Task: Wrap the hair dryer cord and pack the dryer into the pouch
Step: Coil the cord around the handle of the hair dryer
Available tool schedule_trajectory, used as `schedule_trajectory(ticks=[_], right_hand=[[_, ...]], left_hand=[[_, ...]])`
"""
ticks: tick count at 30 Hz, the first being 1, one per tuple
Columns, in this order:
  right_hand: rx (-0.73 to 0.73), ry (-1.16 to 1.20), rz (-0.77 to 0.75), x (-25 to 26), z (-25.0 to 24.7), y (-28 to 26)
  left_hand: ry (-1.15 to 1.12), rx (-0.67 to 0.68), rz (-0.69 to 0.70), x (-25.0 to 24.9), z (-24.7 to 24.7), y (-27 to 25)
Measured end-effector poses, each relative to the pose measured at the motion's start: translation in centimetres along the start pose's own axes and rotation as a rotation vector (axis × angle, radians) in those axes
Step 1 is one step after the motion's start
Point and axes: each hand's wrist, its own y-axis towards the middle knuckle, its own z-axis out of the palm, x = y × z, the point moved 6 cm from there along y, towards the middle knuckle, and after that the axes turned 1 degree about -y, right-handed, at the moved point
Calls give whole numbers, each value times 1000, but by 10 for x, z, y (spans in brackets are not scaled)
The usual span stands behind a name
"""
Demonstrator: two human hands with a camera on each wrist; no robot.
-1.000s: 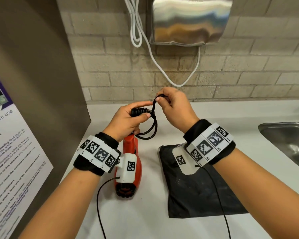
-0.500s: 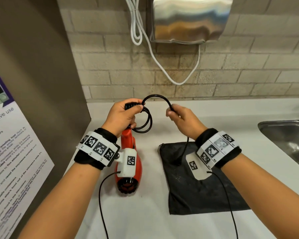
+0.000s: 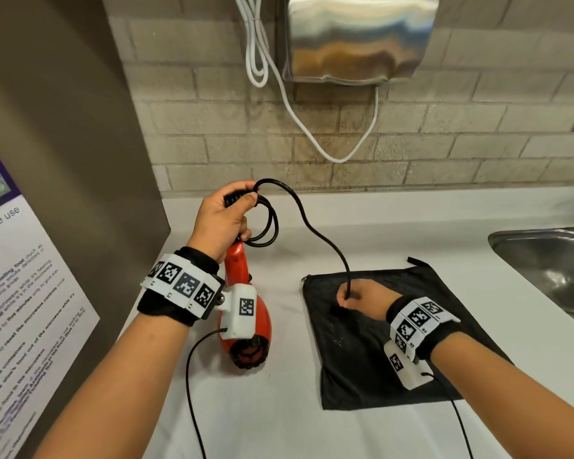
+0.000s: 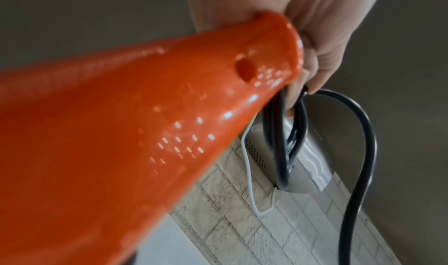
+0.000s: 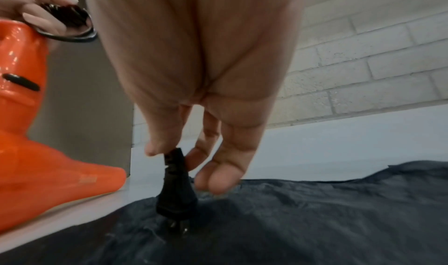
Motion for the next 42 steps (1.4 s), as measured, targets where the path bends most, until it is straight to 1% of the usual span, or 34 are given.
schedule_trajectory(ticks=[2,5,8,11,12,13,15,17,20,23,25,27,29,30,34,36,38,42], right_hand=[[-70,1,1,4,-7,-1],[-281,181,-110,24,-28,-1],[-474,379,-315,60,-52,-11],[-606,464,-589,103,-67,-33],[-639,479,-645,113,-69,-39],[-663,479,-676,121,-70,-43],[-713,407,-701,130,-69,-47],[-781,331,-733,133,-69,-50],[-891,292,-827,135,-68,-56],[-860,367,-831,141,-65,-55],[-825,318,-808,147,-62,-51],[-849,230,-759,151,-62,-46],[-910,217,-706,151,-68,-40],[-918,230,-691,151,-71,-37],[-885,232,-702,158,-75,-30],[-827,281,-645,158,-75,-22],[-696,298,-558,156,-70,-10],[-566,241,-550,151,-56,-5]], left_hand=[[0,15,-9,-1,1,-2],[8,30,-8,-2,5,-5],[27,42,-5,-2,8,-7],[27,46,-19,0,10,-6],[25,43,-25,1,11,-6],[26,40,-30,2,11,-5],[34,38,-26,2,11,-5],[33,25,-21,1,10,-5],[32,5,-17,0,6,-5],[44,24,-18,1,9,-6],[65,47,-9,2,12,-6],[89,73,8,1,17,-7],[95,89,4,2,20,-8],[96,94,-1,3,20,-9],[114,139,-5,5,27,-11],[101,188,-20,6,34,-14],[86,214,-34,7,37,-15],[65,188,-21,5,29,-9]])
